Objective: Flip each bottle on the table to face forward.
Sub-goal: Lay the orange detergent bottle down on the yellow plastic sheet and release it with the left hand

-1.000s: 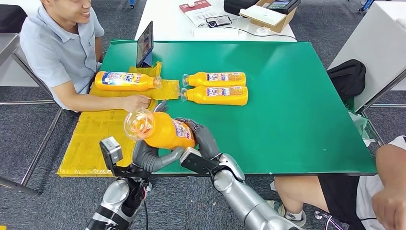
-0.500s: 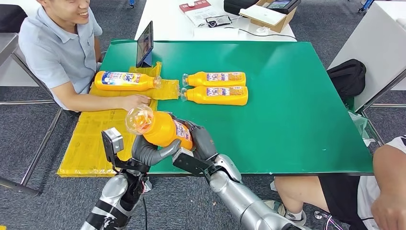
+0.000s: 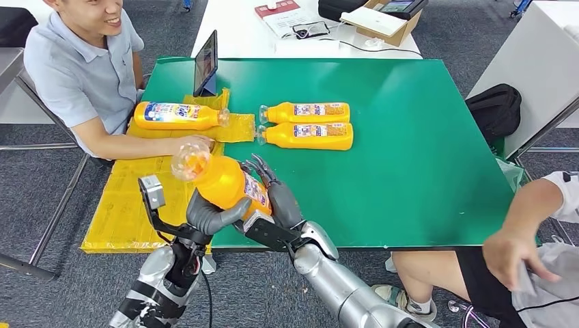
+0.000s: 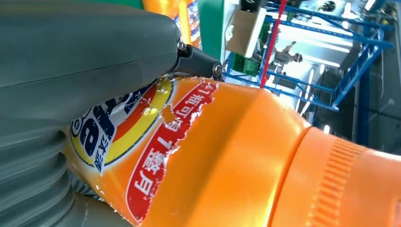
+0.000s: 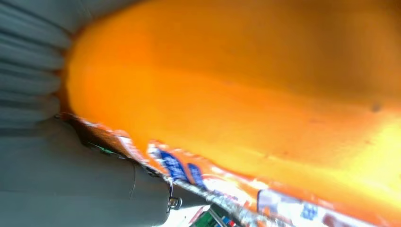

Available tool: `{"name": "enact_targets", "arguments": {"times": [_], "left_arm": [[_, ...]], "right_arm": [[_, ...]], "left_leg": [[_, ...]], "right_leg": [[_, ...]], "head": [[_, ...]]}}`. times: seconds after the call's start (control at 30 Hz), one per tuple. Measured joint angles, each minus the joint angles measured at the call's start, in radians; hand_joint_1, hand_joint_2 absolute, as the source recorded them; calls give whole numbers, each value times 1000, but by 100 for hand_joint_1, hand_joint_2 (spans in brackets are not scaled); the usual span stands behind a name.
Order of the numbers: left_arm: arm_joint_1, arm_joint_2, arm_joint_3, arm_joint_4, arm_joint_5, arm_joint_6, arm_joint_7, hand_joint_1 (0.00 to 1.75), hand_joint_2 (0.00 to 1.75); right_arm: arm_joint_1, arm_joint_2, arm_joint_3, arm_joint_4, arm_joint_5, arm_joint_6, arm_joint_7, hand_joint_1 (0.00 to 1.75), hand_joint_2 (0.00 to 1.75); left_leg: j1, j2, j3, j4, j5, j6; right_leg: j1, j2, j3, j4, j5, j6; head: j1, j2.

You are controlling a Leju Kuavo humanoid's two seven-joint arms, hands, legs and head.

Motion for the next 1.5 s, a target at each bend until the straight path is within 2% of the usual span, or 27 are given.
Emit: {"name": "enact_targets", "arguments": {"times": [0.1,0.23,0.5,0.57,0.67,0.77,0.97,1.17,1.33,1.5], "left_arm": [[-15,12,30,17,33,37,14,175,175],[-62,47,103,58,-46,135,-7,175,175],[-116,88,170,100,-117,186,-20,175,175],[-127,95,173,107,-239,266,-32,175,175],[-154,110,173,118,-531,425,-17,175,175],[-184,125,175,135,-751,493,34,175,175],[-264,142,158,225,-1115,528,90,175,175],[-376,109,36,406,-1466,512,222,175,175],[-466,59,-32,592,-1520,449,285,175,175],[-498,18,-45,751,-1502,422,303,175,175]], "right_arm": [[15,-9,17,-19,-27,-18,0,0,0],[34,-34,30,-33,-33,-43,0,0,0],[49,-76,40,-51,-54,-51,0,0,0],[52,-81,38,-53,-92,-67,0,0,0],[68,-88,11,-76,-173,-96,0,0,0],[89,-88,-28,-105,-188,-124,0,0,0],[99,-70,-46,-131,-160,-252,0,0,0],[76,-36,-50,-118,-141,-318,0,0,0],[56,-11,-51,-103,-156,-317,0,0,0],[57,2,-50,-162,-207,-281,0,0,0]], "left_leg": [[0,0,0,0,0,0],[0,0,0,0,0,0],[0,0,0,0,1,0],[0,0,-1,0,1,0],[0,0,-1,0,1,0],[0,0,-1,0,1,0],[0,0,-1,0,1,-1],[0,0,-2,0,1,0],[0,0,-2,0,1,0],[0,0,-2,0,1,-1]], "right_leg": [[0,0,0,0,0,0],[0,0,0,0,0,0],[0,0,0,0,0,0],[0,0,-1,0,0,0],[0,0,-1,0,0,0],[0,0,-1,1,0,0],[0,0,-2,1,0,0],[-1,0,-2,1,1,0],[-1,0,-2,1,1,0],[0,0,-3,1,1,0]], "head": [[0,0],[0,0],[0,0],[0,0],[0,0],[0,0],[0,0],[0,0],[0,0],[0,0]]}}
